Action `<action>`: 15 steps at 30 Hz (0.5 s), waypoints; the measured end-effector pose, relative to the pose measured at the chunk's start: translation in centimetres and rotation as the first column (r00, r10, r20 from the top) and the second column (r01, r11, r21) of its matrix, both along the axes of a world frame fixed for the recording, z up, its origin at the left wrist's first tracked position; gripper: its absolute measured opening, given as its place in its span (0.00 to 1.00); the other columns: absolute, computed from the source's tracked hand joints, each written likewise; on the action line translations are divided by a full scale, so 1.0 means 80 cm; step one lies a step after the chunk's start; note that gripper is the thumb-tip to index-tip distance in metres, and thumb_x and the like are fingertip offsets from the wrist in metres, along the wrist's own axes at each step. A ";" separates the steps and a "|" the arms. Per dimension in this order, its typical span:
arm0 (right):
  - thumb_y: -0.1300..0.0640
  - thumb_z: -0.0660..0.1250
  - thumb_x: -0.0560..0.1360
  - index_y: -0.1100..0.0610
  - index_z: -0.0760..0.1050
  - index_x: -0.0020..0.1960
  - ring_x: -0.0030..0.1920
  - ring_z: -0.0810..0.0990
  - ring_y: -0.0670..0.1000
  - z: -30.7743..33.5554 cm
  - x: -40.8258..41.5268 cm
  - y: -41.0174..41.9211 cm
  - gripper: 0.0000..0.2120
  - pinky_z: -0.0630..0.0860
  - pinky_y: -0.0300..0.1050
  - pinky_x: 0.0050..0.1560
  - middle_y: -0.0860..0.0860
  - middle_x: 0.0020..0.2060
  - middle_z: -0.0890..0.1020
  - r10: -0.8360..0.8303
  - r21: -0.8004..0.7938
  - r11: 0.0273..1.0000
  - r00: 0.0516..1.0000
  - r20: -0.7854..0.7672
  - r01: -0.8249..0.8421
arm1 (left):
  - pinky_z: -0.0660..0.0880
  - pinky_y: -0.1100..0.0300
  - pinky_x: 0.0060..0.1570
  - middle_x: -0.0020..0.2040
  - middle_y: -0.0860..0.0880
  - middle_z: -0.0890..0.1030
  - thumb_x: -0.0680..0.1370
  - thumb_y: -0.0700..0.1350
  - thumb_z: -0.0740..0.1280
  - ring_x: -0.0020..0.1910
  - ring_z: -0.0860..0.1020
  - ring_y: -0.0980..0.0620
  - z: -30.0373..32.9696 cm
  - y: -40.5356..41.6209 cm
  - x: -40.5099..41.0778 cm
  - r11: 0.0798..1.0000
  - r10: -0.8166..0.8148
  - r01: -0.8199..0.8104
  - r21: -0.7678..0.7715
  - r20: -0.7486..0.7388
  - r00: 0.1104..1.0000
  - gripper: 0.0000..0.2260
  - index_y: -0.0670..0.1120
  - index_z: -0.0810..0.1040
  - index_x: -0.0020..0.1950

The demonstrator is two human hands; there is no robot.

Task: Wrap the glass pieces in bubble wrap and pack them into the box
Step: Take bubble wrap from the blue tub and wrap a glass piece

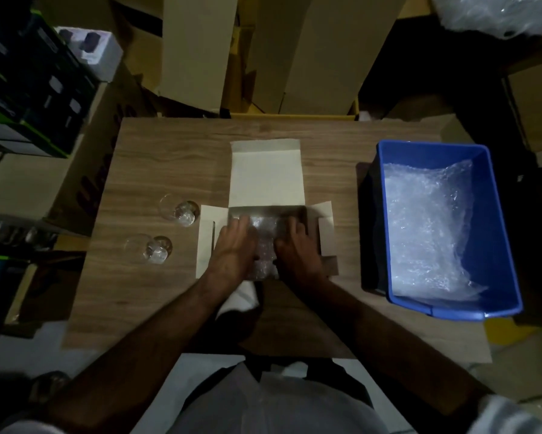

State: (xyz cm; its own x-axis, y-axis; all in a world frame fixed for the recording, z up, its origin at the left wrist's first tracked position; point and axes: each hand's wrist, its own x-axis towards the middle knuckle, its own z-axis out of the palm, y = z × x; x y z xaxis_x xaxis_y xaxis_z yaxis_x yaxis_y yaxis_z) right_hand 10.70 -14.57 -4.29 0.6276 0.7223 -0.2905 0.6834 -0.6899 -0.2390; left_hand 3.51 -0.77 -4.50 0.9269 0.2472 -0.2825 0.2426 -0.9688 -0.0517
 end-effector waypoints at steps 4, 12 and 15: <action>0.59 0.66 0.80 0.62 0.80 0.61 0.73 0.67 0.62 -0.002 0.002 0.002 0.12 0.78 0.50 0.55 0.62 0.77 0.61 0.123 -0.046 0.991 0.992 -0.039 -0.125 | 0.74 0.53 0.56 0.65 0.45 0.72 0.74 0.51 0.73 0.61 0.75 0.45 -0.001 0.002 0.009 0.998 -0.064 0.062 -0.023 -0.103 0.993 0.20 0.44 0.78 0.64; 0.56 0.68 0.80 0.64 0.72 0.73 0.76 0.63 0.64 -0.025 0.011 0.006 0.23 0.79 0.57 0.62 0.65 0.79 0.54 0.176 -0.143 0.971 0.977 -0.116 -0.192 | 0.54 0.45 0.78 0.73 0.39 0.70 0.81 0.48 0.62 0.74 0.66 0.41 -0.016 0.004 0.003 0.938 -0.228 0.277 0.210 -0.230 0.946 0.19 0.43 0.76 0.70; 0.54 0.69 0.80 0.62 0.73 0.72 0.77 0.60 0.65 -0.022 0.011 0.006 0.23 0.78 0.59 0.62 0.65 0.80 0.52 0.182 -0.157 0.966 0.973 -0.140 -0.203 | 0.51 0.44 0.79 0.74 0.40 0.69 0.81 0.49 0.63 0.75 0.64 0.42 -0.013 0.008 0.005 0.939 -0.242 0.289 0.185 -0.242 0.940 0.20 0.42 0.74 0.71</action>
State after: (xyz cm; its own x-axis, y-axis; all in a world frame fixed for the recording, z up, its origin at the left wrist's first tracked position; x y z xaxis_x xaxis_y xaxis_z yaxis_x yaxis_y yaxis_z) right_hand 11.57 -14.12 -6.05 0.4330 0.7594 -0.4856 0.7796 -0.5859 -0.2211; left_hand 3.93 -0.17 -5.57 0.8908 0.0771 -0.4479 -0.0616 -0.9560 -0.2870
